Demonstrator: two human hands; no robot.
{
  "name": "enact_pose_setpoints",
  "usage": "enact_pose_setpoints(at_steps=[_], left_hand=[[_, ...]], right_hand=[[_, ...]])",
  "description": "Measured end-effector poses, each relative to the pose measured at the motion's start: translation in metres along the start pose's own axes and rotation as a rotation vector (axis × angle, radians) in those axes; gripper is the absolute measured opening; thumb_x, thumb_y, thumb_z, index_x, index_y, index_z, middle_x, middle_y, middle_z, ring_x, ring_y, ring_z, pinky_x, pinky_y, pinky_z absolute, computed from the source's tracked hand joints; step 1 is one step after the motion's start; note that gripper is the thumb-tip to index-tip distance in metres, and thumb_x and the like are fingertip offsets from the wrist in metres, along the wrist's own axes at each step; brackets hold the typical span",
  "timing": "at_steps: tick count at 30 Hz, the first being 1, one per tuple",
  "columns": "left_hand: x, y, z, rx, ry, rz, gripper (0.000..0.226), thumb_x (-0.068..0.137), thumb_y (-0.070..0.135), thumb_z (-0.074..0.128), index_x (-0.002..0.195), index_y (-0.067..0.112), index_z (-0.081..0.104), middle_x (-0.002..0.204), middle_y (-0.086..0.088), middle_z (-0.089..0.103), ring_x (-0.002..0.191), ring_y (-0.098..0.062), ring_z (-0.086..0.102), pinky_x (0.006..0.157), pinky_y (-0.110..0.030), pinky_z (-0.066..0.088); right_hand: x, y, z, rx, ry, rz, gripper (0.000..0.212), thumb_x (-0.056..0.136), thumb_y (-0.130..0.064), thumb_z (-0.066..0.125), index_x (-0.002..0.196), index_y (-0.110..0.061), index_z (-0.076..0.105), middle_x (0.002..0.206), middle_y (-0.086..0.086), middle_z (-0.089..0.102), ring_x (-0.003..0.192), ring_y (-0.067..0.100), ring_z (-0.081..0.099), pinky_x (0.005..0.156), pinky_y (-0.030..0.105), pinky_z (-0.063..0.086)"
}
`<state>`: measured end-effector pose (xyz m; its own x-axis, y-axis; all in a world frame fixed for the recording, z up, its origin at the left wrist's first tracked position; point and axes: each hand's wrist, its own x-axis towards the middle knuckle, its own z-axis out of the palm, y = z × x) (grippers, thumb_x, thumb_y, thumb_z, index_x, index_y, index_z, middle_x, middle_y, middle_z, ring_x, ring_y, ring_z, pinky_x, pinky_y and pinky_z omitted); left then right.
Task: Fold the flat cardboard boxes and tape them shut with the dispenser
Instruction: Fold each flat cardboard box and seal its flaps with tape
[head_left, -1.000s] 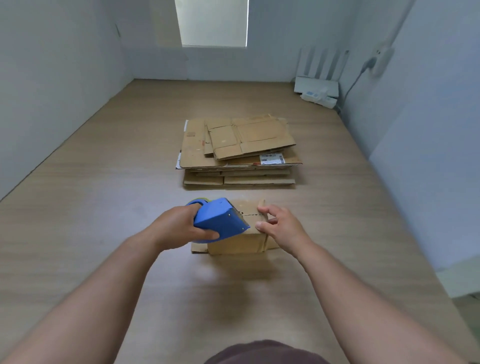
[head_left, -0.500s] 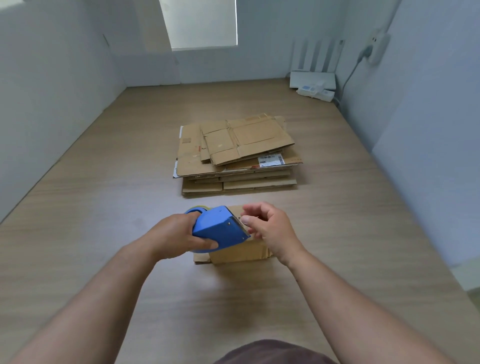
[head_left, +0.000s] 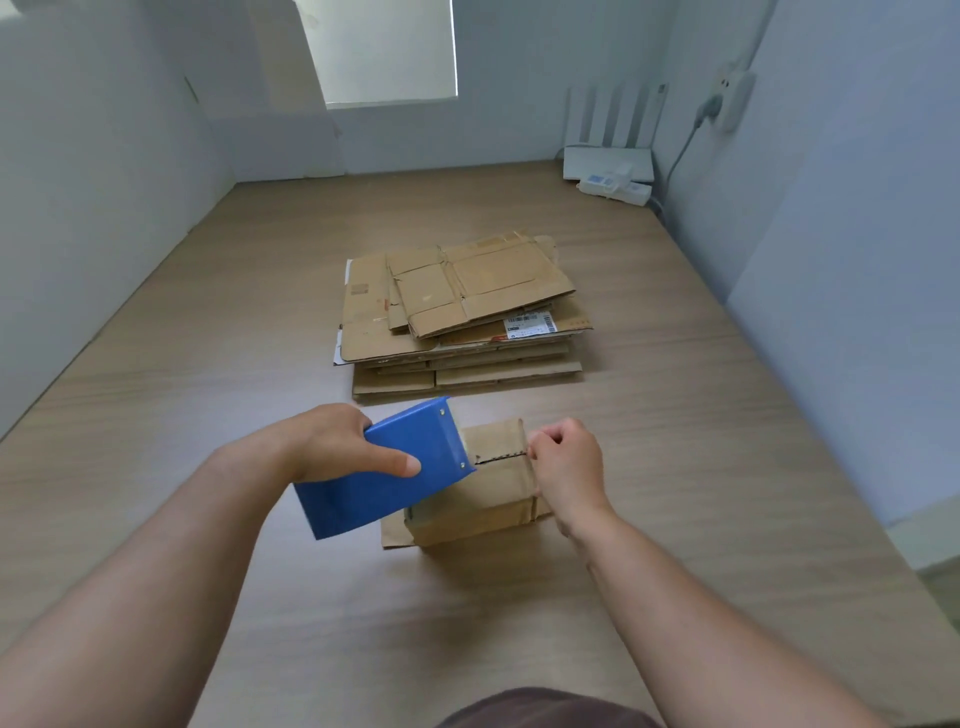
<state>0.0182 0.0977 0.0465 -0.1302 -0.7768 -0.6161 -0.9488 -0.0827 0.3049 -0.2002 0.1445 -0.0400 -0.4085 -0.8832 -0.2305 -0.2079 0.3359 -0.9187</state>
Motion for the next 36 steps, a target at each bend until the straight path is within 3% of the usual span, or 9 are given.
enact_pose_setpoints(at_steps=[2, 5, 11, 18, 22, 25, 28, 32, 36], left_hand=[[0.003, 0.001, 0.001, 0.049, -0.006, -0.012, 0.063, 0.057, 0.075, 0.067, 0.094, 0.023, 0.061, 0.091, 0.002, 0.065, 0.083, -0.015, 0.062, 0.067, -0.024, 0.044], [0.012, 0.007, 0.001, 0.091, 0.006, -0.034, 0.053, 0.072, 0.069, 0.066, 0.097, 0.023, 0.059, 0.093, 0.002, 0.064, 0.085, -0.015, 0.061, 0.074, -0.027, 0.046], [0.017, 0.008, 0.001, 0.124, -0.014, -0.039, 0.050, 0.073, 0.068, 0.065, 0.095, 0.024, 0.057, 0.095, 0.002, 0.064, 0.086, -0.016, 0.061, 0.083, -0.031, 0.048], [0.020, 0.010, 0.005, 0.147, 0.007, -0.023, 0.055, 0.072, 0.071, 0.064, 0.097, 0.022, 0.060, 0.094, 0.001, 0.066, 0.086, -0.016, 0.062, 0.084, -0.032, 0.049], [0.021, 0.015, 0.005, 0.169, 0.027, -0.011, 0.056, 0.071, 0.071, 0.064, 0.097, 0.022, 0.059, 0.094, 0.000, 0.065, 0.086, -0.016, 0.061, 0.085, -0.032, 0.050], [0.022, 0.016, 0.006, 0.185, 0.026, -0.013, 0.054, 0.071, 0.071, 0.065, 0.095, 0.023, 0.058, 0.093, 0.001, 0.065, 0.085, -0.015, 0.061, 0.082, -0.030, 0.049], [0.022, 0.016, 0.007, 0.186, 0.029, -0.010, 0.054, 0.071, 0.071, 0.065, 0.094, 0.023, 0.058, 0.093, 0.001, 0.065, 0.085, -0.015, 0.061, 0.082, -0.029, 0.049], [0.021, 0.018, 0.007, 0.192, 0.030, -0.006, 0.050, 0.072, 0.071, 0.064, 0.089, 0.025, 0.055, 0.092, 0.001, 0.064, 0.084, -0.015, 0.060, 0.080, -0.028, 0.048], [0.020, 0.017, 0.007, 0.166, 0.026, -0.003, 0.050, 0.072, 0.070, 0.065, 0.090, 0.024, 0.055, 0.093, 0.001, 0.064, 0.085, -0.016, 0.060, 0.080, -0.029, 0.048]], right_hand=[[0.002, 0.003, -0.004, 0.016, -0.011, 0.078, 0.016, 0.087, -0.005, 0.046, 0.073, -0.012, 0.050, 0.079, 0.006, 0.058, 0.058, 0.022, 0.056, 0.043, 0.025, 0.043], [0.002, 0.006, -0.006, 0.003, -0.002, 0.108, 0.016, 0.087, -0.005, 0.043, 0.075, -0.012, 0.049, 0.078, 0.008, 0.058, 0.047, 0.021, 0.054, 0.040, 0.022, 0.039], [-0.002, 0.014, -0.004, -0.012, 0.033, 0.128, 0.014, 0.083, -0.006, 0.046, 0.071, -0.013, 0.051, 0.076, 0.003, 0.058, 0.068, 0.024, 0.053, 0.067, 0.042, 0.052], [0.003, 0.017, -0.006, 0.059, -0.040, 0.197, 0.020, 0.084, -0.003, 0.048, 0.066, -0.010, 0.051, 0.067, 0.009, 0.055, 0.048, 0.020, 0.045, 0.043, 0.028, 0.039], [0.007, 0.021, -0.010, 0.030, -0.118, 0.292, 0.013, 0.087, -0.022, 0.059, 0.081, -0.013, 0.053, 0.076, 0.006, 0.057, 0.053, 0.018, 0.047, 0.045, 0.026, 0.039], [0.010, 0.028, -0.019, 0.000, -0.073, 0.360, 0.040, 0.080, -0.035, 0.070, 0.099, -0.016, 0.040, 0.088, 0.007, 0.057, 0.062, 0.020, 0.050, 0.044, 0.026, 0.040], [0.010, 0.028, -0.019, -0.142, 0.063, 0.134, 0.013, 0.086, -0.025, 0.060, 0.085, -0.014, 0.055, 0.085, 0.003, 0.061, 0.076, 0.024, 0.056, 0.062, 0.033, 0.046], [0.000, 0.015, 0.002, -0.491, 0.002, -0.064, 0.035, 0.095, -0.041, 0.040, 0.073, -0.017, 0.052, 0.083, 0.002, 0.058, 0.069, 0.018, 0.050, 0.050, 0.027, 0.028], [-0.003, 0.021, 0.008, -0.540, 0.005, -0.105, 0.027, 0.099, -0.038, 0.040, 0.082, -0.017, 0.047, 0.092, 0.001, 0.054, 0.079, 0.019, 0.050, 0.061, 0.029, 0.034]])
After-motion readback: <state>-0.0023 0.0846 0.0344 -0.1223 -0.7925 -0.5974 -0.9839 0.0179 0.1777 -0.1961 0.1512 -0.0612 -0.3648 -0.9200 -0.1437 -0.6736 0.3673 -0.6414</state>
